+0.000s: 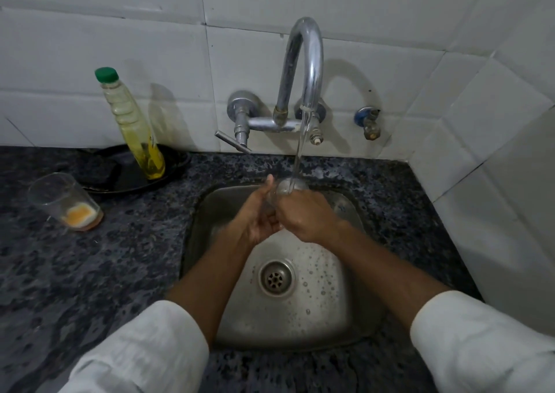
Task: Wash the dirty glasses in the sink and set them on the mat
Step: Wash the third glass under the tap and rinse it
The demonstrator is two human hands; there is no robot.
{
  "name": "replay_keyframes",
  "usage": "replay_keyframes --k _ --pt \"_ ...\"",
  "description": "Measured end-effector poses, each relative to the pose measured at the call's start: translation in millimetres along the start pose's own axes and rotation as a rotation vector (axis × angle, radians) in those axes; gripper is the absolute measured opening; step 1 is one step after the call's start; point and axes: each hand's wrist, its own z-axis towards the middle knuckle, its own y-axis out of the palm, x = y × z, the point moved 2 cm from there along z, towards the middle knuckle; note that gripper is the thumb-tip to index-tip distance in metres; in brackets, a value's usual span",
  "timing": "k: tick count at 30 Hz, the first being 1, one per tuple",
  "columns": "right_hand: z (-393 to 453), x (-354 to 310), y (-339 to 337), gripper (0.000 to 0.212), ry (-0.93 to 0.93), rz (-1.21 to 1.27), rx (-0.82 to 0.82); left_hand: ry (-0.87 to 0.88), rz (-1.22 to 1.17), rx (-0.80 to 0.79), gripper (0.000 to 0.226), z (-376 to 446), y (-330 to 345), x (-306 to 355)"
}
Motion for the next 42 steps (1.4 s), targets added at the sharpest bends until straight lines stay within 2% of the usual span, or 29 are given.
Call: replay_keyframes --k 1,3,4,5,6,8,9,10,12,14,15,16,17,19,20,21,23,25,27,29,31,32,33,34,36,38,40,42 --pt "4 -1 0 0.024 0.059 0.138 0.073 0.016 -0.036 -0.015 0.063 -3 1 -4" --pt "14 -5 -1 0.030 0.283 0.635 0.303 0.084 -0.144 -0.032 0.049 -9 7 -14" --pt "18 -7 2 0.033 0.389 0.883 0.374 0.103 -0.188 -0.023 0.043 -10 7 -17" --pt "18 -9 5 0.037 0.410 0.995 0.387 0.119 -0.229 -0.033 0.042 -9 7 -18" --pt "14 -8 7 0.037 0.319 0.940 0.335 0.132 -0.232 -0.047 0.041 -8 5 -15" --pt "4 3 11 0.025 0.064 0.527 0.114 0.114 -0.162 -0.057 0.037 -8 3 -3" --pt "1 11 12 0.019 -0.022 0.342 -0.011 0.086 -0.092 -0.043 0.042 -8 2 0" --pt "-1 19 11 0.017 -0.050 0.271 -0.081 0.061 -0.041 -0.036 0.048 -6 0 -2" --pt "2 19 11 0.020 -0.009 0.424 0.026 0.071 -0.060 -0.025 0.051 -10 0 -10" --pt "7 6 8 0.023 0.221 0.870 0.222 0.134 -0.160 -0.062 0.034 -13 4 -17" --pt "9 1 10 0.023 0.288 1.019 0.276 0.158 -0.223 -0.082 0.026 -11 5 -19" --pt "9 -3 12 0.024 0.270 1.042 0.291 0.182 -0.244 -0.080 0.023 -8 3 -18" --pt "6 -3 12 0.023 0.183 0.904 0.257 0.188 -0.241 -0.069 0.024 -5 1 -14" --pt "1 5 9 0.021 -0.041 0.384 0.085 0.142 -0.149 -0.014 0.038 -3 -2 -4" --pt "0 11 8 0.022 -0.090 0.178 -0.005 0.098 -0.064 0.000 0.051 -1 -6 -2" --pt "0 16 6 0.022 -0.099 0.103 -0.051 0.051 0.026 0.011 0.064 0 -9 -2" --pt "3 9 5 0.021 -0.030 0.226 0.006 0.050 0.028 -0.065 0.069 -2 -11 -4" --pt "9 -3 12 0.025 0.169 0.612 0.199 0.103 -0.155 -0.180 0.054 -4 -7 -7" --pt "14 -8 20 0.023 0.311 0.889 0.323 0.151 -0.258 -0.204 0.043 -1 -5 -6" --pt "9 -7 17 0.021 0.175 0.825 0.219 0.162 -0.231 -0.140 0.035 -3 -5 1" --pt "6 4 16 0.022 0.019 0.464 0.020 0.096 -0.183 -0.026 0.040 -5 -6 5" --pt "5 10 18 0.022 0.026 0.362 -0.022 0.055 -0.160 0.028 0.042 -7 -5 5" --pt "4 12 20 0.021 0.057 0.421 -0.003 0.032 -0.159 0.088 0.041 -9 -3 3" --pt "4 10 22 0.020 0.143 0.619 0.049 0.029 -0.158 0.129 0.037 -12 2 1" --pt "2 0 27 0.017 0.483 1.266 0.205 0.074 -0.081 0.220 0.035 -17 16 -1" --pt "-2 -9 40 0.018 0.819 1.874 0.310 0.205 0.075 0.318 0.044 -17 23 2" --pt "-7 -14 52 0.021 1.003 2.235 0.375 0.404 0.382 0.413 0.059 -19 25 8" --pt "-7 -17 58 0.024 1.065 2.368 0.421 0.604 0.769 0.462 0.070 -22 28 11"
